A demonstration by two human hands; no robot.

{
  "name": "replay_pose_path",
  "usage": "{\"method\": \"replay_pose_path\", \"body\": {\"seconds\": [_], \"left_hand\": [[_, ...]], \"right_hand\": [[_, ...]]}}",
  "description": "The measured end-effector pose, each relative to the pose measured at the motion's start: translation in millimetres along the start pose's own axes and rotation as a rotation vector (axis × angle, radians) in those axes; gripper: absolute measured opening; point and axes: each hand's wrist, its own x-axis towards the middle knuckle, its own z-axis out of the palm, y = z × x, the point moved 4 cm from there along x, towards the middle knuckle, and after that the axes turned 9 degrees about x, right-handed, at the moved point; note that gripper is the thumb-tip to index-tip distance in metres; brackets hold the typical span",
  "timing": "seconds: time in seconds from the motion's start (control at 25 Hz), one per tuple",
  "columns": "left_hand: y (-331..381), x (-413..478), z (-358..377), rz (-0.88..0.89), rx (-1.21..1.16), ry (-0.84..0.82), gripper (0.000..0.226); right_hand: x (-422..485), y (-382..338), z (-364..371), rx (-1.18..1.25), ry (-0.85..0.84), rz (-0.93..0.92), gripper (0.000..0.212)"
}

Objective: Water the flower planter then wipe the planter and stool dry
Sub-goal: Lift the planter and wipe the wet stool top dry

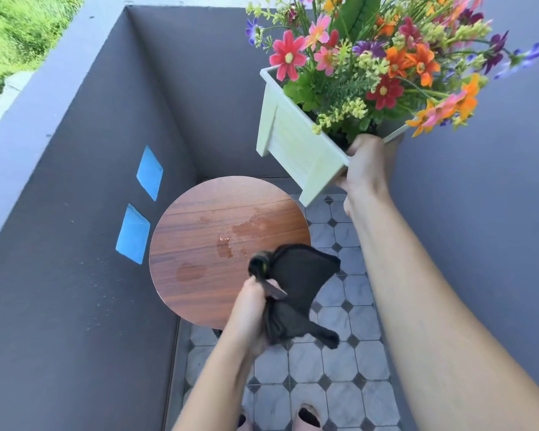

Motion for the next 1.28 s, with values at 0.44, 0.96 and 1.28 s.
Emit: {"method": "replay_pose_path", "body": {"seconds": [0.44,0.96,1.28], "left_hand": [[45,6,-60,0.541,0.886,0.721,0.053],[-34,41,-111,0.347,1.654,0.421,0.062],[29,104,-91,0.23,1.447,0.613,0.054]], "right_hand": [[-4,-6,-13,0.033,0.125,-0.038,0.059],[22,3,-16,0.007,0.097,-0.041,0.081],[23,0,-19,-0.028,0.098,-0.024,0.067]]}}
